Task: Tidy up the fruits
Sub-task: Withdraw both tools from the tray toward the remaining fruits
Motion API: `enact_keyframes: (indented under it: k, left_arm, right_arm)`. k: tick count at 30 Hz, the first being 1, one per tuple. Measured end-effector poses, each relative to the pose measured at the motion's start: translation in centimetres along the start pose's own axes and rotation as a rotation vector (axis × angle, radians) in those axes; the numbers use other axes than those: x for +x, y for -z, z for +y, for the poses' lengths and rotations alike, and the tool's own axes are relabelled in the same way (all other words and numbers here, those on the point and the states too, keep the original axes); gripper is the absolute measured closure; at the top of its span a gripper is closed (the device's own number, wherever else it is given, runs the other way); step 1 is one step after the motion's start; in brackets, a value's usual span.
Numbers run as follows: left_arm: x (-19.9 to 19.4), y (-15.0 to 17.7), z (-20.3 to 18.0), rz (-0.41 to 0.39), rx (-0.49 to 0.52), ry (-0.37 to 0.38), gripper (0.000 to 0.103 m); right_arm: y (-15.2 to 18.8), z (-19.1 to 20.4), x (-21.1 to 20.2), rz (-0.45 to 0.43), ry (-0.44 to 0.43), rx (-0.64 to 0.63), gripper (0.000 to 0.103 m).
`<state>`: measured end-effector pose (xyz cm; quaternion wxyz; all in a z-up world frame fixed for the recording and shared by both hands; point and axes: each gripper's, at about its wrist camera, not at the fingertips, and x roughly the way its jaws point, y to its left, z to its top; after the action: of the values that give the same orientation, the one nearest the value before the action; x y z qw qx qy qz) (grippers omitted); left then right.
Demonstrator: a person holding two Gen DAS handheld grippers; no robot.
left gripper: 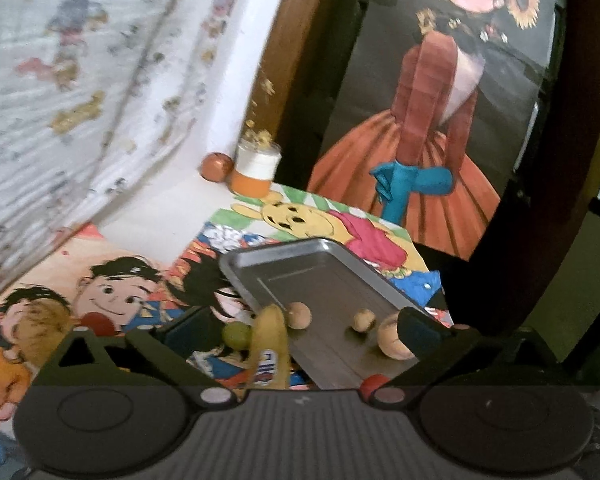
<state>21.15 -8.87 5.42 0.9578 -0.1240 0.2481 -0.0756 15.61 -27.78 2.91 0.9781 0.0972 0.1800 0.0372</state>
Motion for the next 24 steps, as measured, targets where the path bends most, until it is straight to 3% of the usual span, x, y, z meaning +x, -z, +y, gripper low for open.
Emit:
enact_keyframes:
  k: [4,13,24]
  left_arm:
    - [-1.9,0.3,1.0,-0.019,-0.016,-0.024,0.0]
    - [-6.7,1.9,4.0,-0.063,-0.033,-0.089,0.0]
    - [-9.9,4.6,8.8,-0.029,-0.086,-0.155,0.0]
  right_arm:
    - [0.1,1.1,-1.3,-0.023,-0.015,-0.01,0.001]
    - [0.9,3.5,-3.9,-0.042,-0.028,-0.021,0.001]
    - [3.2,6.2,-4.8,0.03,-0.04,-0.063,0.001]
